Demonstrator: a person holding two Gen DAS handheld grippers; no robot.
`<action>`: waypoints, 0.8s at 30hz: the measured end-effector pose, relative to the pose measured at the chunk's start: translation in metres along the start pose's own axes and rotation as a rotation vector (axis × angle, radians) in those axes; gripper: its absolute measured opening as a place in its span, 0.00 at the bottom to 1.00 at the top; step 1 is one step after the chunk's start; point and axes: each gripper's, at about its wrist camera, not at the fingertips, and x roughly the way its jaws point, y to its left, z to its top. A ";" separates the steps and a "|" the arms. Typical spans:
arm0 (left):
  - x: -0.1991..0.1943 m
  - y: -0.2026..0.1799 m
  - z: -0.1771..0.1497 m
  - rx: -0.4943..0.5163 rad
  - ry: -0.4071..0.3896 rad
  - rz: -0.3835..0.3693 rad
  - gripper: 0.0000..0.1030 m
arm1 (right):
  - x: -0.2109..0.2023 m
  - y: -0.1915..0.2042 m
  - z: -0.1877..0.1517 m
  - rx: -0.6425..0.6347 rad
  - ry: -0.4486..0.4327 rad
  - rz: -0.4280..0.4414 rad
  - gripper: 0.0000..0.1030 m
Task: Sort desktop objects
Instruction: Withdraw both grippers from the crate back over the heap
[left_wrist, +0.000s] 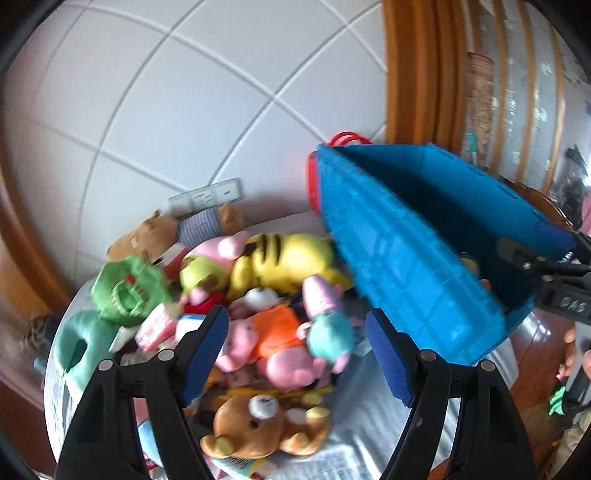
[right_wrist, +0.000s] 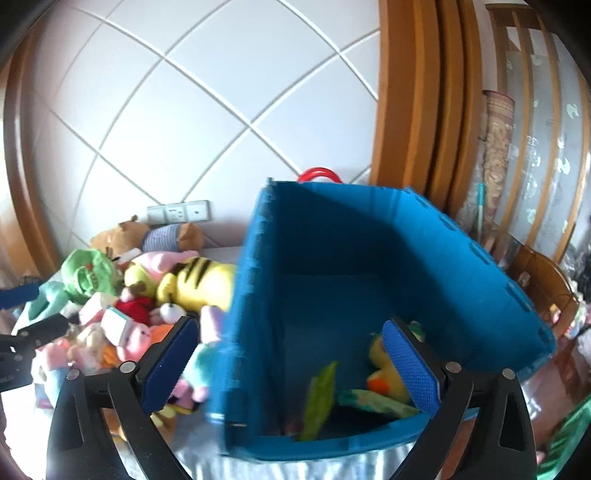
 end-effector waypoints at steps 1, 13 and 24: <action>0.000 0.009 -0.005 -0.012 0.008 0.011 0.74 | 0.000 0.008 0.000 -0.004 -0.002 0.010 0.99; 0.007 0.104 -0.057 -0.131 0.086 0.156 0.74 | 0.006 0.100 -0.010 -0.089 0.005 0.170 0.99; 0.022 0.170 -0.110 -0.224 0.179 0.234 0.74 | 0.045 0.158 -0.045 -0.132 0.140 0.258 0.99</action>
